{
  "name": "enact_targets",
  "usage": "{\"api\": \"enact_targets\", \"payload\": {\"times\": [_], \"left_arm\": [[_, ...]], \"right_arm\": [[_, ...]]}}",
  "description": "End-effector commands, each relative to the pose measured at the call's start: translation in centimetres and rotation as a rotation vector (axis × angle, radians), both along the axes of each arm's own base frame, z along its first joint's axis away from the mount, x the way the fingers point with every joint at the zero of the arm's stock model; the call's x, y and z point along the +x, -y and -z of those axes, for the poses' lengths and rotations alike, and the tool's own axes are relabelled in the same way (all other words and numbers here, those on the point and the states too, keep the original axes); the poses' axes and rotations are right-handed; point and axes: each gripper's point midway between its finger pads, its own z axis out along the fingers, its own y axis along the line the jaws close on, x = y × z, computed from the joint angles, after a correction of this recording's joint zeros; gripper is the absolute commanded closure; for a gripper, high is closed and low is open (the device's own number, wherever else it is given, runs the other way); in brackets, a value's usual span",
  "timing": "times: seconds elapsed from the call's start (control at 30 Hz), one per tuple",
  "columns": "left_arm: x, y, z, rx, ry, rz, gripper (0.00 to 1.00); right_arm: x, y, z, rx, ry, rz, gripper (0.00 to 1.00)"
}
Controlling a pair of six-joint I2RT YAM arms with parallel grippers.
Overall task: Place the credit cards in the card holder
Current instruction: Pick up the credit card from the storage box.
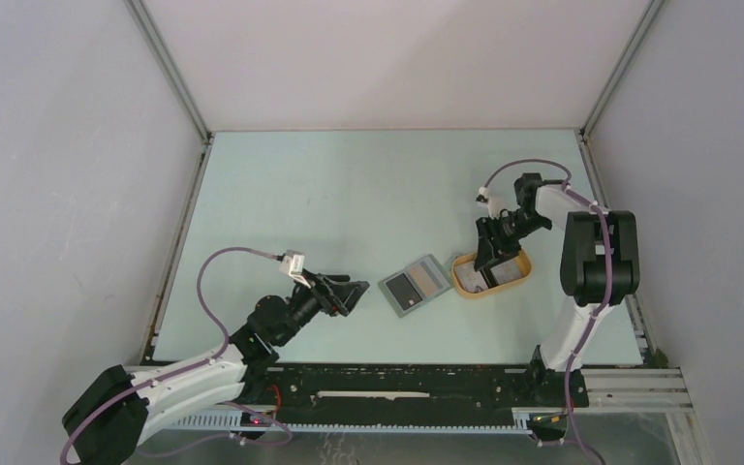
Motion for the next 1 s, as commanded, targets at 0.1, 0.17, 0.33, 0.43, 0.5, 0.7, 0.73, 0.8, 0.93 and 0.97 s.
{"api": "enact_targets", "payload": {"times": [0.1, 0.17, 0.33, 0.43, 0.5, 0.7, 0.73, 0.8, 0.93, 0.97], "left_arm": [[-0.3, -0.2, 1.0, -0.001, -0.014, 0.007, 0.19], [-0.4, -0.2, 1.0, -0.002, -0.013, 0.007, 0.19], [-0.3, -0.2, 1.0, 0.001, -0.012, 0.007, 0.20], [-0.4, -0.2, 1.1, 0.003, -0.012, 0.008, 0.19], [-0.4, -0.2, 1.1, 0.003, -0.011, 0.007, 0.19], [-0.3, -0.2, 1.0, 0.004, -0.012, 0.005, 0.19], [-0.3, -0.2, 1.0, 0.004, -0.011, 0.007, 0.20], [-0.3, -0.2, 1.0, 0.003, -0.011, 0.007, 0.19], [-0.4, -0.2, 1.1, 0.002, -0.014, 0.008, 0.19], [-0.4, -0.2, 1.1, 0.000, -0.014, 0.007, 0.19]], "right_arm": [[-0.7, -1.1, 1.3, -0.033, -0.031, -0.052, 0.45], [-1.0, -1.5, 1.4, -0.032, -0.036, -0.066, 0.45], [-1.6, -2.4, 1.0, 0.006, -0.056, -0.093, 0.45], [-1.9, -3.3, 0.1, 0.070, -0.069, -0.106, 0.46], [-2.0, -3.6, -0.4, 0.096, -0.066, -0.110, 0.46], [-2.0, -4.1, -1.9, 0.181, -0.078, -0.100, 0.47], [-2.0, -4.1, -2.2, 0.200, -0.080, -0.096, 0.47], [-2.1, -4.3, -2.6, 0.236, -0.092, -0.090, 0.47], [-2.4, -4.7, -3.0, 0.293, -0.132, -0.085, 0.47], [-2.6, -4.8, -2.9, 0.302, -0.148, -0.086, 0.47]]}}
